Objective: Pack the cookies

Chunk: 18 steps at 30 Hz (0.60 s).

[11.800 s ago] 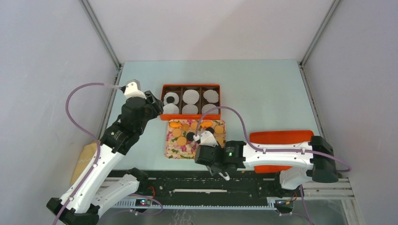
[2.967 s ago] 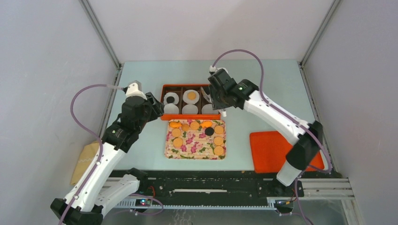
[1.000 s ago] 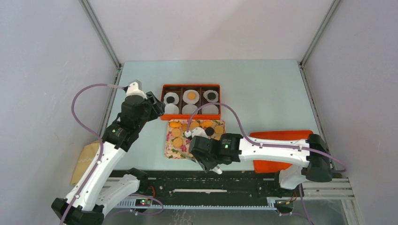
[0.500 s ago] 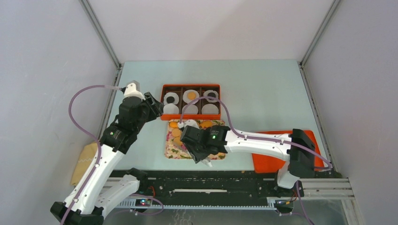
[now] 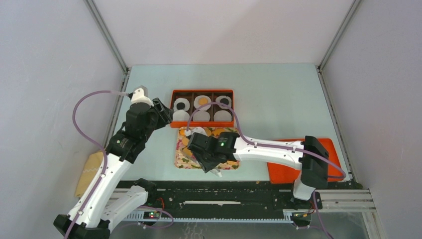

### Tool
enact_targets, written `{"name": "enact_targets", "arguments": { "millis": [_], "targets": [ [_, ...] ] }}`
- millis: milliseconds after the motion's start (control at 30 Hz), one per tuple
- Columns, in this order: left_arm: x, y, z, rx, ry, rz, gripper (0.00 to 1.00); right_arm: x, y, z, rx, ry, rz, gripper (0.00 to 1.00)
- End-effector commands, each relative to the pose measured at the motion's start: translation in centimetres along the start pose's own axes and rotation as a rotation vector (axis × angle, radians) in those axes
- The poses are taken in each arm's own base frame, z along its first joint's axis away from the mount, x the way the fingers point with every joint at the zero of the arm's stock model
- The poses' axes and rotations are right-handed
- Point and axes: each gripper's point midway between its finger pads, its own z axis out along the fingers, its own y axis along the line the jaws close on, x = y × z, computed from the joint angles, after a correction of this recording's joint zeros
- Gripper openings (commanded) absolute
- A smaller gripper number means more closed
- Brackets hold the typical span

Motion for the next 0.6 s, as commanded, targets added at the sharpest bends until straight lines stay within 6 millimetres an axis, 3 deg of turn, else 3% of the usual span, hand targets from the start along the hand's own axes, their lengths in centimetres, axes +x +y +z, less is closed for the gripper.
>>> {"name": "enact_targets", "arguments": {
  "millis": [0, 133, 267, 400, 567],
  "targets": [
    [-0.3, 0.3, -0.3, -0.002, -0.017, -0.004, 0.55, -4.4, -0.5, -6.0, -0.011, -0.176, 0.003, 0.09],
    [-1.1, 0.1, -0.5, -0.005, -0.036, -0.007, 0.55, -7.5, -2.1, -8.4, 0.003, -0.261, 0.032, 0.09],
    [-1.6, -0.1, 0.0, -0.013, -0.032, 0.004, 0.55, -11.0, -4.0, -8.6, -0.001, -0.313, 0.060, 0.09],
    [-2.2, 0.1, 0.6, -0.033, -0.031, 0.017, 0.55, -14.3, -5.8, -6.9, -0.003, -0.320, 0.068, 0.09],
    [-3.0, 0.5, 1.3, -0.056, -0.037, 0.028, 0.55, -17.4, -7.1, -3.2, -0.018, -0.284, 0.064, 0.09]
  ]
}}
